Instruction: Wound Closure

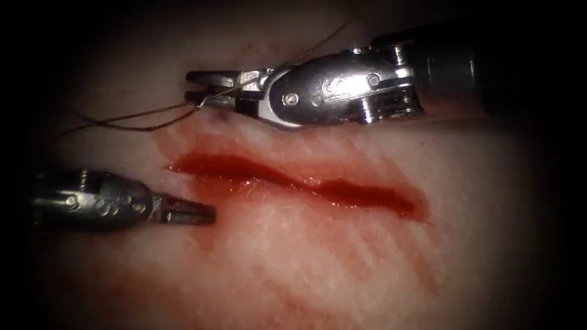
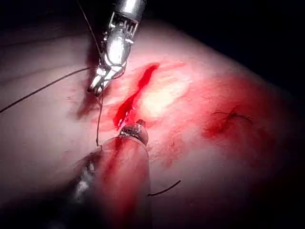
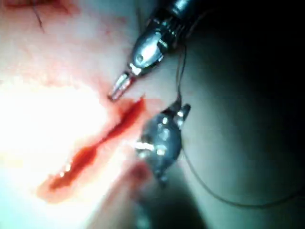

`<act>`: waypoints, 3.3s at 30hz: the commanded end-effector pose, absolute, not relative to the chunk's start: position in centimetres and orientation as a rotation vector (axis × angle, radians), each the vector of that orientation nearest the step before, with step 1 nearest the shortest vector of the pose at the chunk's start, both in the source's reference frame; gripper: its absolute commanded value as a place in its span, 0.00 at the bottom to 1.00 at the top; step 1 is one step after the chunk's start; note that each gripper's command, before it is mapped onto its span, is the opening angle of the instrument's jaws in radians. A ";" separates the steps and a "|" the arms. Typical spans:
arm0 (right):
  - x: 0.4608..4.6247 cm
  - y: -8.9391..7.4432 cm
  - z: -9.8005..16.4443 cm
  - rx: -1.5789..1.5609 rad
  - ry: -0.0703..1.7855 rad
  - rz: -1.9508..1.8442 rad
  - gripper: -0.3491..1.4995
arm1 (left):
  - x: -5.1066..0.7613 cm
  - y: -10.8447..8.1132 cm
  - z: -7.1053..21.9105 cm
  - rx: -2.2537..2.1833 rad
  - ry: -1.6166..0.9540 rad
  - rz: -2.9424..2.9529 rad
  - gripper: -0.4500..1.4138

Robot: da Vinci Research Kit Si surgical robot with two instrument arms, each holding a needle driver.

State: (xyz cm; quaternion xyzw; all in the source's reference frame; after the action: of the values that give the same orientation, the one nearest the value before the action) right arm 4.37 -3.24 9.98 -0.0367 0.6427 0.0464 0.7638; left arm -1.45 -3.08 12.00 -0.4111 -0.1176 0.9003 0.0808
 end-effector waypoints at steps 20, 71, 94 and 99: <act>4.43 -3.0 10.1 0.092 1.384 0.336 0.00 | -1.50 -3.1 12.1 -1.223 -0.357 2.694 0.20; 4.44 -3.2 10.3 0.497 1.299 0.810 0.00 | -1.48 -3.1 12.1 -1.220 -0.369 2.700 0.19; 4.30 -2.8 10.2 0.213 1.401 0.659 0.00 | -1.49 -3.1 12.1 -1.221 -0.371 2.702 0.19; 4.29 -2.8 10.2 0.205 1.398 0.666 0.00 | -1.49 -3.1 12.1 -1.221 -0.375 2.702 0.18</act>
State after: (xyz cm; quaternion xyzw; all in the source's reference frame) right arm 4.21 -2.82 10.14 0.0919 0.6299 0.3008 0.7101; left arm -1.43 -3.11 12.07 -0.4072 -0.1242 0.9016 0.0766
